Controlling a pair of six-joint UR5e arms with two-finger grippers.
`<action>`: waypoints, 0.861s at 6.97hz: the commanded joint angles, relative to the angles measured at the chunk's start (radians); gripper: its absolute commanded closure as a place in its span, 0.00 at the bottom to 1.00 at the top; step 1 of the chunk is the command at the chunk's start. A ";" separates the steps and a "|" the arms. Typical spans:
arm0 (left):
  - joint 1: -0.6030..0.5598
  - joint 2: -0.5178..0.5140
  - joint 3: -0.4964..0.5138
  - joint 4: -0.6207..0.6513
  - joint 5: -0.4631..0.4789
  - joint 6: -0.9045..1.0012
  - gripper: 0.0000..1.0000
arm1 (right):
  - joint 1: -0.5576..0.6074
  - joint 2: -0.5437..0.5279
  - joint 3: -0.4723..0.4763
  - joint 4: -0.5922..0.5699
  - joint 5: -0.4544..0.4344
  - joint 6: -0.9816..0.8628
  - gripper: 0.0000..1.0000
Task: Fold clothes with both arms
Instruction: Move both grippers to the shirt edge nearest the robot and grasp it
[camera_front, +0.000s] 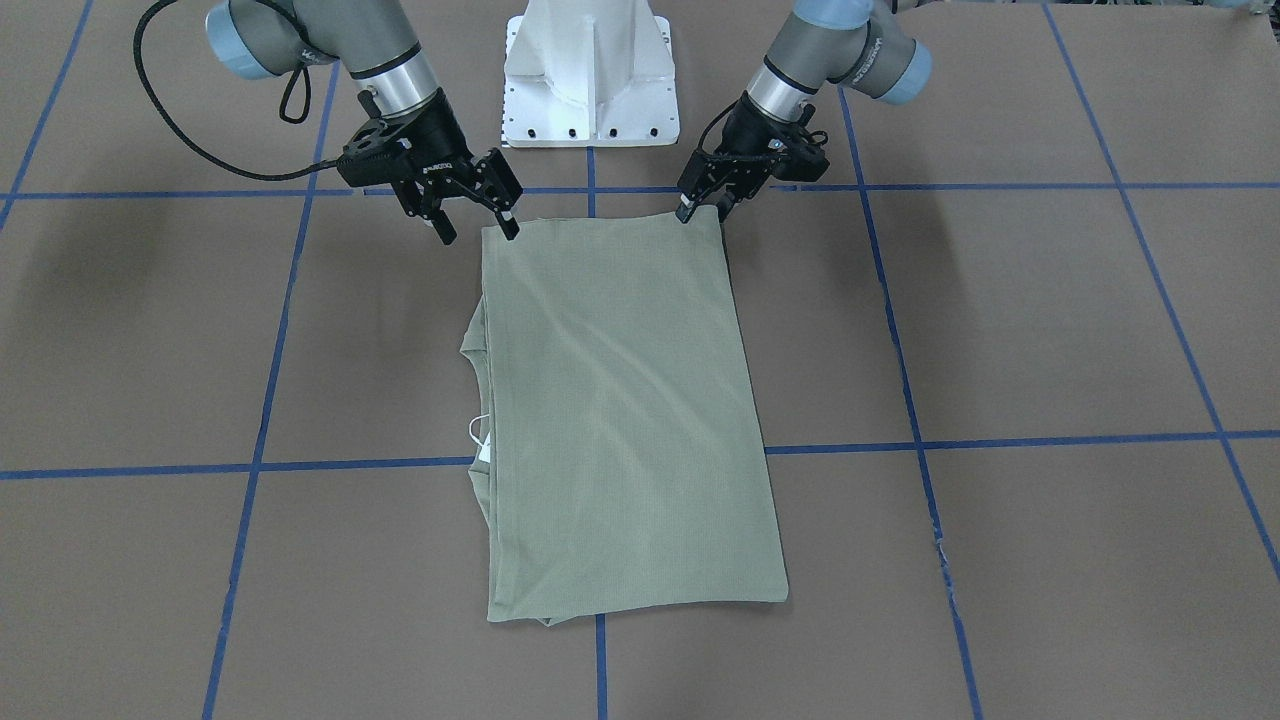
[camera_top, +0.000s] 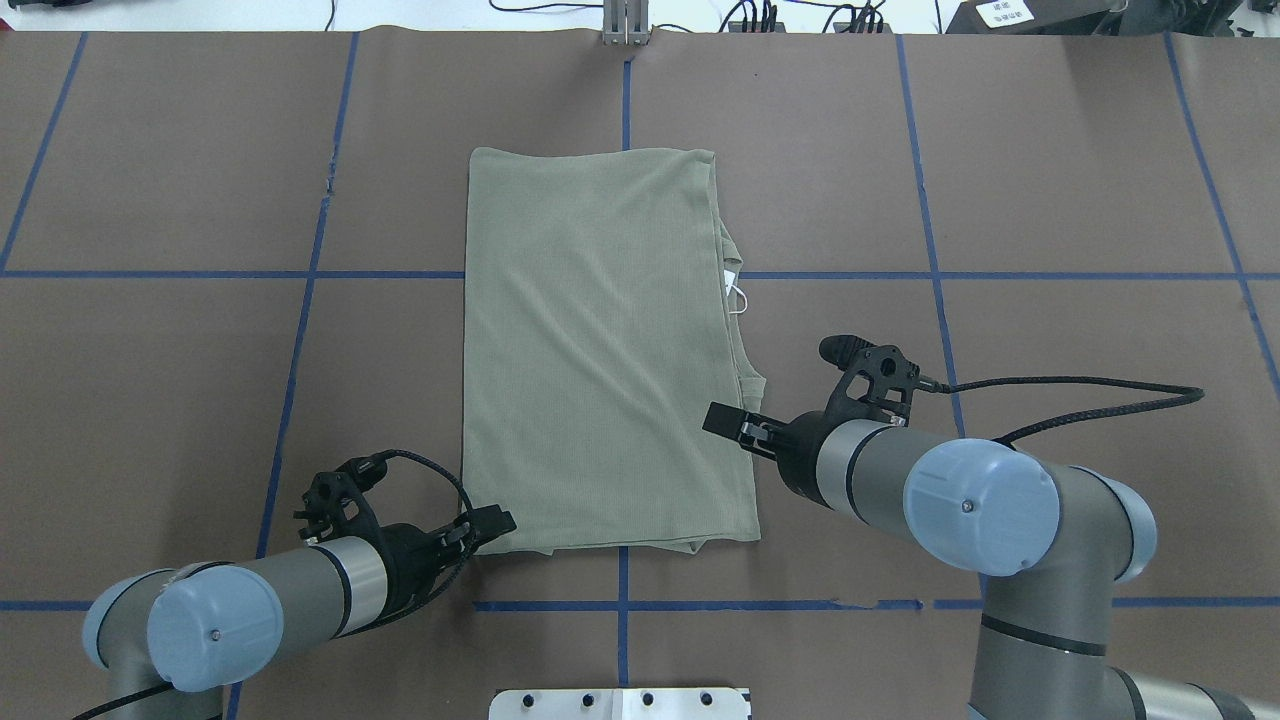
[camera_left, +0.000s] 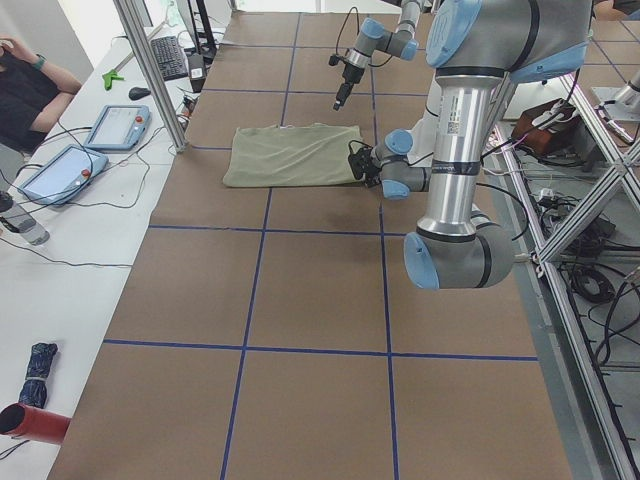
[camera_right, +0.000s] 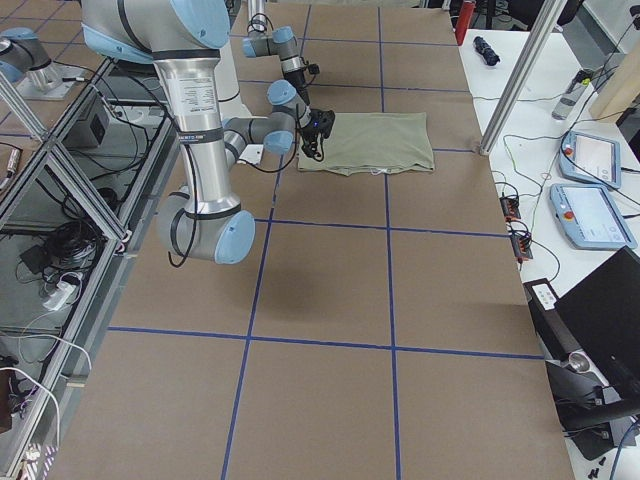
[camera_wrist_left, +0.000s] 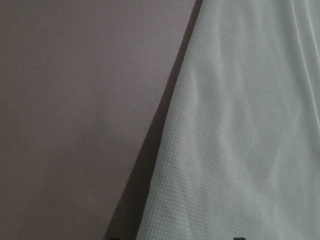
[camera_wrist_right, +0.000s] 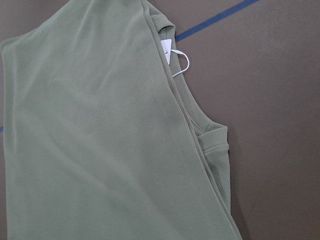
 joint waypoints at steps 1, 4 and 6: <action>0.001 -0.004 0.002 -0.002 0.001 -0.022 0.50 | 0.000 0.000 -0.002 0.000 0.000 0.000 0.00; 0.002 -0.004 -0.003 -0.002 0.004 -0.035 1.00 | -0.012 0.008 -0.028 -0.012 -0.029 0.046 0.04; 0.001 -0.006 -0.009 -0.002 0.004 -0.035 1.00 | -0.061 0.053 -0.026 -0.148 -0.046 0.222 0.11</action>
